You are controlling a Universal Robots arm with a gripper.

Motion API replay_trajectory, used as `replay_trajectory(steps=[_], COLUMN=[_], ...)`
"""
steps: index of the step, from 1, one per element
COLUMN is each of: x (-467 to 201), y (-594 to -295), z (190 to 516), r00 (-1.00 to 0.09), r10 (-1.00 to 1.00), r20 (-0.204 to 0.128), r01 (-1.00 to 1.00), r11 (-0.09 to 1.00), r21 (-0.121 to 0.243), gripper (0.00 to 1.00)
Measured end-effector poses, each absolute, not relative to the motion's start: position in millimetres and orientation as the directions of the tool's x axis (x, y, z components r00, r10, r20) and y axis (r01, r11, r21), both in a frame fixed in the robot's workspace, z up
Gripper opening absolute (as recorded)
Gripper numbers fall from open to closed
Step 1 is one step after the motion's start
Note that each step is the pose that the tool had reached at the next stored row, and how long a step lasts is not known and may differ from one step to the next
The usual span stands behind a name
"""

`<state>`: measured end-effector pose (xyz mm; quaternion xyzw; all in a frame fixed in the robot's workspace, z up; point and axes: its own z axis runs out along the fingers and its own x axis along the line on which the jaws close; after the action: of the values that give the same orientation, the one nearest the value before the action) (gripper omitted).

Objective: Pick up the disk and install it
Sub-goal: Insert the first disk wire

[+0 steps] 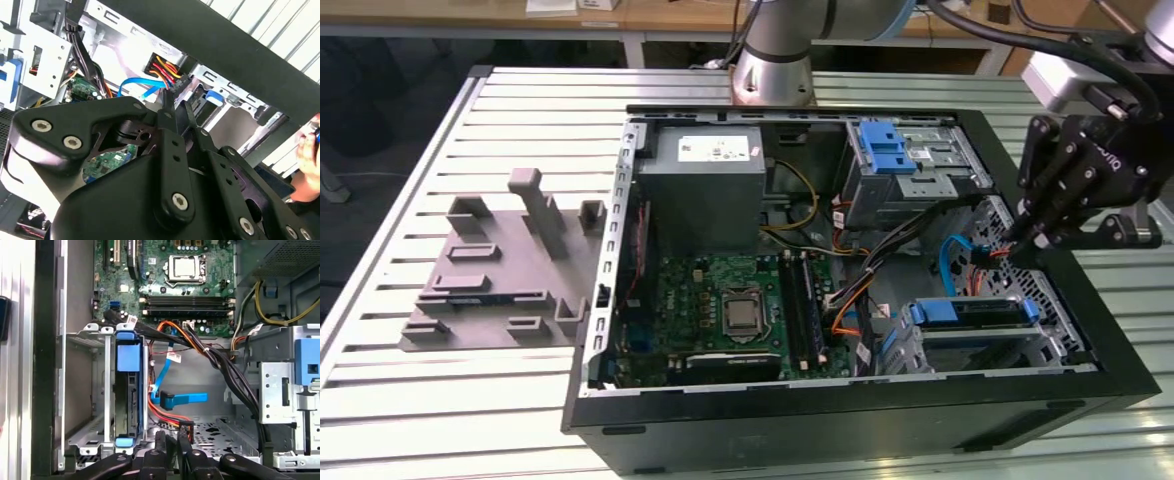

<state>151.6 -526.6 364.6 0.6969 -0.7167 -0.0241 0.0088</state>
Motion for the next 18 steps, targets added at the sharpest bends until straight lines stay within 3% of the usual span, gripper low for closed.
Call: replay_trajectory(steps=[18], x=[158.7], y=[-519.5], z=[357.2], r00=[-0.049], r10=[-0.999], r20=[0.014], r01=[-0.997], r11=[0.05], r21=[0.054], gripper=[0.24])
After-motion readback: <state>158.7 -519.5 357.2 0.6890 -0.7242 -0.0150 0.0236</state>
